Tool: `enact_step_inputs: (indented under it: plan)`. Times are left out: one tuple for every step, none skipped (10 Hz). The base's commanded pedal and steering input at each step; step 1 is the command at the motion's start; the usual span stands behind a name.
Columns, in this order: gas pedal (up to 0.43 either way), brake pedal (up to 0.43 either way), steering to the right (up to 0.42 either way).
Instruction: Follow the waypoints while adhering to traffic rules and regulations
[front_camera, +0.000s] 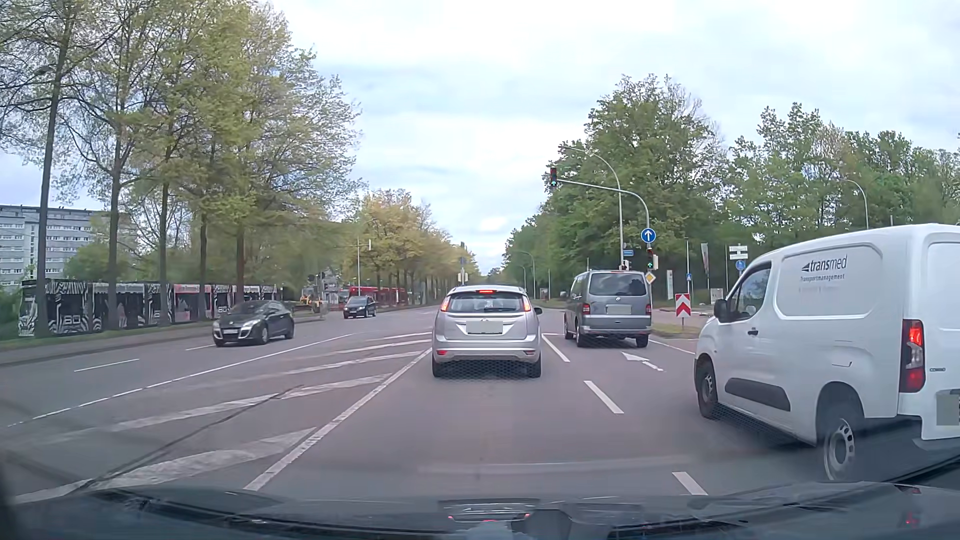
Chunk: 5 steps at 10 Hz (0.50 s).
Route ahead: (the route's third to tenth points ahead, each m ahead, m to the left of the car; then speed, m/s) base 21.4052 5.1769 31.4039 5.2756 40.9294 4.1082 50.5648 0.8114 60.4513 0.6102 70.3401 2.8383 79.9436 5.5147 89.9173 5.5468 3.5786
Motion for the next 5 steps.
enact_step_inputs:
  plan:
    - [0.000,0.195,-0.007]
    - [0.000,0.201,-0.007]
    - [0.000,0.207,-0.005]
    - [0.000,0.207,-0.004]
    - [0.000,0.213,-0.004]
